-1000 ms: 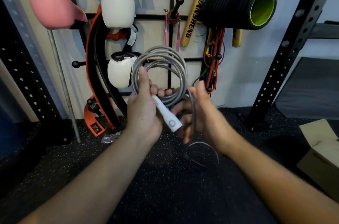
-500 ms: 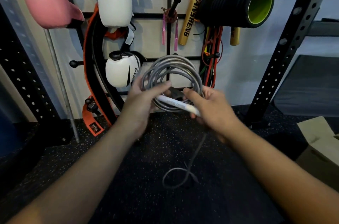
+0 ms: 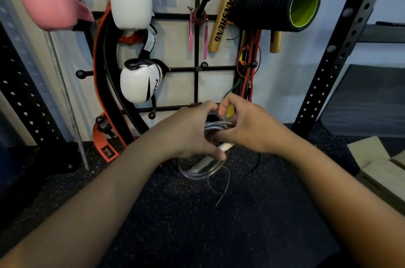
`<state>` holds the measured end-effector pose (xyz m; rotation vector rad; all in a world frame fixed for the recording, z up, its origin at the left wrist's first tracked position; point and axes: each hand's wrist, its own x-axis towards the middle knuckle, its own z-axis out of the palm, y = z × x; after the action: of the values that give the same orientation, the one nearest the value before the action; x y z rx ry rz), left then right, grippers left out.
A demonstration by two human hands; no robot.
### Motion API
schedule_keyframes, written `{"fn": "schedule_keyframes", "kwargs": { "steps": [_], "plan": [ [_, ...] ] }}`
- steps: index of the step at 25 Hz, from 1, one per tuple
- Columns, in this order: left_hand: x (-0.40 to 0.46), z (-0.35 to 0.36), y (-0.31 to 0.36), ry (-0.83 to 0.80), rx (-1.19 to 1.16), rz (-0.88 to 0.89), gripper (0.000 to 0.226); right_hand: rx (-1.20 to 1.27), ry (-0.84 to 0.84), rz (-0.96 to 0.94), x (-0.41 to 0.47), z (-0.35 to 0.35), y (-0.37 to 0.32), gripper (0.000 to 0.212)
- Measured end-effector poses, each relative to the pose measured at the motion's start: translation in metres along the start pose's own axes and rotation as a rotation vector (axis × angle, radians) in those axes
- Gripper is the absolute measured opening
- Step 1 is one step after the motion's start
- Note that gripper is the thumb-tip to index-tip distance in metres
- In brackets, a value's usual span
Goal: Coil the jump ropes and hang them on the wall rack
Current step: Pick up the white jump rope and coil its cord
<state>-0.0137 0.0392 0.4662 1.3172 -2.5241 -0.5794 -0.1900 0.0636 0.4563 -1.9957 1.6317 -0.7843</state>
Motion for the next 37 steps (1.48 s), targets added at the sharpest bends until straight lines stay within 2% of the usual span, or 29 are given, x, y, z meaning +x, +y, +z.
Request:
{"fn": "schedule_keyframes", "kwargs": {
  "steps": [3, 6, 9, 12, 14, 16, 18, 21, 25, 27, 30, 32, 34, 36, 37],
  "plan": [
    [0.003, 0.001, -0.011, -0.052, -0.142, -0.021, 0.041, 0.159, -0.051, -0.002, -0.001, -0.002, 0.002, 0.048],
    [0.0, -0.004, -0.024, -0.089, -0.387, 0.043, 0.025, 0.243, -0.086, -0.048, -0.002, -0.004, 0.001, 0.033],
    [-0.005, -0.006, -0.032, -0.088, -0.68, 0.052, 0.028, 0.355, -0.028, -0.011, -0.001, -0.004, 0.001, 0.073],
    [0.002, 0.007, -0.034, 0.095, -1.169, 0.025, 0.03, 0.433, 0.125, 0.033, 0.002, -0.004, 0.009, 0.088],
    [0.008, 0.015, -0.028, 0.299, -1.531, -0.046, 0.029, 0.485, 0.099, 0.033, 0.002, 0.005, 0.012, 0.095],
    [0.011, 0.022, -0.019, 0.498, -1.694, -0.133, 0.038, 0.663, 0.085, 0.017, -0.002, 0.02, 0.005, 0.09],
    [0.009, 0.032, -0.009, 0.632, -1.625, -0.197, 0.036, 0.847, 0.165, 0.035, -0.006, 0.034, -0.009, 0.073],
    [0.003, 0.041, 0.0, 0.717, -1.529, -0.258, 0.049, 1.011, 0.296, 0.081, -0.011, 0.045, -0.024, 0.052],
    [0.0, 0.039, 0.002, 0.751, -1.463, -0.266, 0.042, 1.028, 0.343, 0.114, -0.013, 0.048, -0.028, 0.042],
    [-0.002, 0.04, 0.003, 0.769, -1.444, -0.272, 0.04, 0.965, 0.381, 0.14, -0.013, 0.054, -0.03, 0.044],
    [-0.005, 0.036, 0.0, 0.661, -1.426, -0.265, 0.041, 0.901, 0.414, 0.182, -0.01, 0.056, -0.029, 0.045],
    [-0.004, 0.027, -0.007, 0.607, -1.338, -0.228, 0.057, 0.851, 0.376, 0.172, -0.007, 0.047, -0.025, 0.034],
    [-0.005, 0.009, -0.022, 0.678, -1.144, -0.165, 0.092, 0.762, 0.296, 0.106, -0.005, 0.029, -0.018, 0.026],
    [-0.011, -0.022, -0.037, 0.689, -0.788, -0.008, 0.11, 0.54, 0.176, 0.01, -0.005, 0.008, -0.012, 0.025],
    [-0.016, -0.037, -0.042, 0.571, -0.604, 0.075, 0.113, 0.405, 0.096, -0.035, -0.005, 0.001, -0.01, 0.024]
  ]
}}
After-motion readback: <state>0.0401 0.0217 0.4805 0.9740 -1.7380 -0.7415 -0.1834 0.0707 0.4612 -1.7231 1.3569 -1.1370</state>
